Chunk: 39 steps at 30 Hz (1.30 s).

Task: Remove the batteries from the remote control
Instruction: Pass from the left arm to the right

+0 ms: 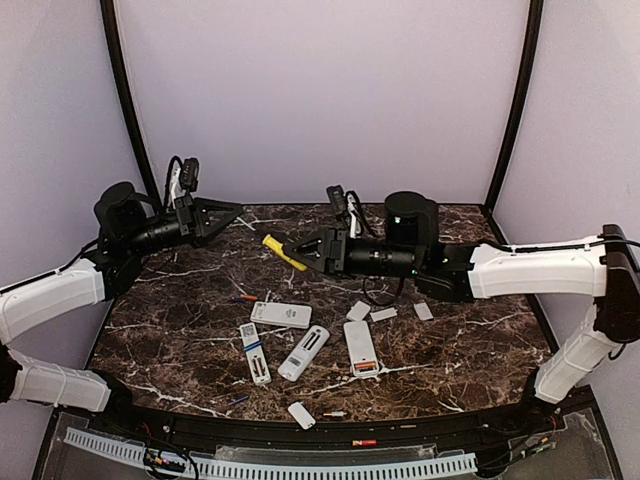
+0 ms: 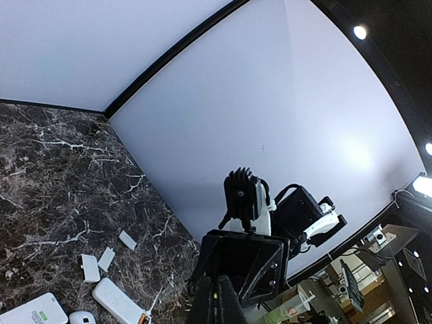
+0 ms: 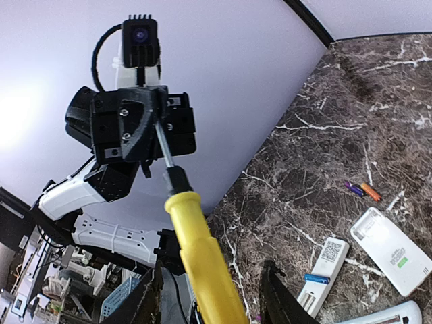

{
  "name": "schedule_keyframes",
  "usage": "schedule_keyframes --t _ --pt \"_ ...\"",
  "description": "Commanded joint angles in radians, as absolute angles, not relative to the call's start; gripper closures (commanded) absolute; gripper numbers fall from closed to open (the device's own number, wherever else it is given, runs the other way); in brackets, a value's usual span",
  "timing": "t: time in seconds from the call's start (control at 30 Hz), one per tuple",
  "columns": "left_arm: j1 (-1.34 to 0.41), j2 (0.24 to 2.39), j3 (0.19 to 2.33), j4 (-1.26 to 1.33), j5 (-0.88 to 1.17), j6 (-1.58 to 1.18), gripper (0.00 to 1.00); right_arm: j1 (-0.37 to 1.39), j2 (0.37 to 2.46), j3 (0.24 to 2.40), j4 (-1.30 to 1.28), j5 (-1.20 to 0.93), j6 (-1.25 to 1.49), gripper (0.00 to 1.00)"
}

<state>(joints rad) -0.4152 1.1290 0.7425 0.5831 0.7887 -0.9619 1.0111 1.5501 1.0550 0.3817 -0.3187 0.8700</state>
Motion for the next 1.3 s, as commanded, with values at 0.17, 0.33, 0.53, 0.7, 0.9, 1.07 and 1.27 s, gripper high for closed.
schedule_keyframes --t 0.17,0.33,0.53,0.7,0.9,1.07,1.27 --pt "-0.413 1.115 0.720 0.672 0.820 -0.963 1.00 1.016 1.589 1.126 0.435 -0.429 0.867 0.66" --pt "-0.413 1.111 0.723 0.678 0.827 -0.970 1.00 1.014 1.609 1.120 0.433 -0.423 0.870 0.62" --pt "-0.413 1.100 0.724 0.680 0.829 -0.969 1.00 1.011 1.608 1.092 0.466 -0.412 0.888 0.59" --pt "-0.413 1.086 0.714 0.701 0.809 -0.963 1.00 1.010 1.601 1.087 0.486 -0.412 0.894 0.62" --pt "-0.413 1.057 0.676 0.777 0.763 -0.980 1.00 1.010 1.593 1.063 0.560 -0.417 0.924 0.61" --pt "-0.413 1.044 0.650 0.820 0.727 -0.993 1.00 1.011 1.597 1.059 0.600 -0.421 0.946 0.60" --pt "-0.413 1.035 0.642 0.817 0.714 -0.978 1.00 1.011 1.605 1.086 0.597 -0.448 0.938 0.71"
